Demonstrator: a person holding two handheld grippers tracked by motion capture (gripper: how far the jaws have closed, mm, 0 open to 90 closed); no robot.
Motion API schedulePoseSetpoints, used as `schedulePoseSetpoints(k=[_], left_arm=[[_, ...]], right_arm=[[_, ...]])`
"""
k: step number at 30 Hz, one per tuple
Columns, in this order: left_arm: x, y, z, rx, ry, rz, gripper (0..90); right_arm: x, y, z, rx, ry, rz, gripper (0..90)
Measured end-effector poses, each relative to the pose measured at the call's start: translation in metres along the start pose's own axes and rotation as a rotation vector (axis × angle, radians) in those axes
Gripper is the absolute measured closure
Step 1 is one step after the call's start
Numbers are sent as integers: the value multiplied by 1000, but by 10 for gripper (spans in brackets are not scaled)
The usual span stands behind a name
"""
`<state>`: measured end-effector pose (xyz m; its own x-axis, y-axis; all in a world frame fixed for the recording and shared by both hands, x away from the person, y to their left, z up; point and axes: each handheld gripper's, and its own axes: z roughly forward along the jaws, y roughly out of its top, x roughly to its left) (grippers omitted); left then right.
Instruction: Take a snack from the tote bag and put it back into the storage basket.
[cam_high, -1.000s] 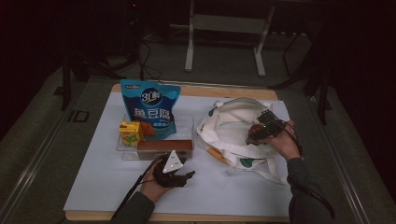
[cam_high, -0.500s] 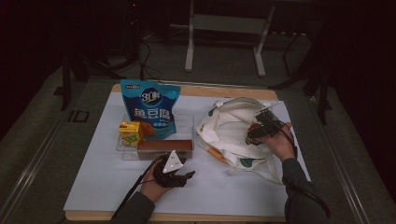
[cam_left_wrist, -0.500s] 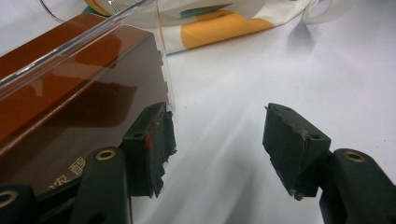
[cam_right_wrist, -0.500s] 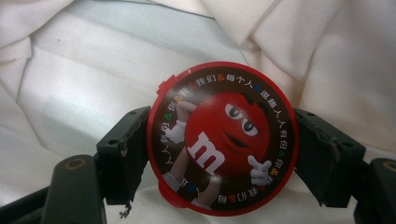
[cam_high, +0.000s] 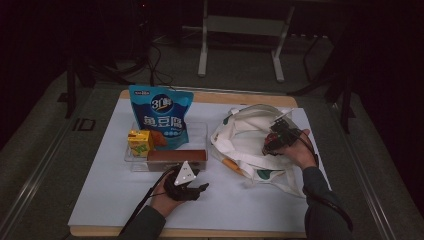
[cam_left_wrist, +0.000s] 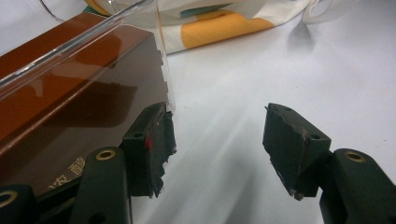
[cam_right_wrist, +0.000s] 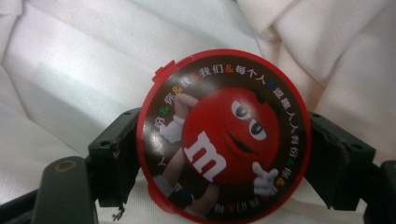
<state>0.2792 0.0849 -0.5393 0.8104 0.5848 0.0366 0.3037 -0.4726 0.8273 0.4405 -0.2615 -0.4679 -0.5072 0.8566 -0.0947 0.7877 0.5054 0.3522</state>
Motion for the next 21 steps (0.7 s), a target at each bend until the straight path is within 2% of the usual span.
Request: schedulePoseSetpoints(k=[6, 15, 21], left_arm=[[0, 0, 0, 3, 0, 4, 406], [0, 0, 0, 2, 1, 3, 406], [0, 0, 0, 3, 1, 2, 406]], right_arm=[[1, 3, 6, 25, 5, 25, 234], [1, 3, 6, 35, 0, 21, 238], [1, 3, 4, 26, 10, 53, 252]])
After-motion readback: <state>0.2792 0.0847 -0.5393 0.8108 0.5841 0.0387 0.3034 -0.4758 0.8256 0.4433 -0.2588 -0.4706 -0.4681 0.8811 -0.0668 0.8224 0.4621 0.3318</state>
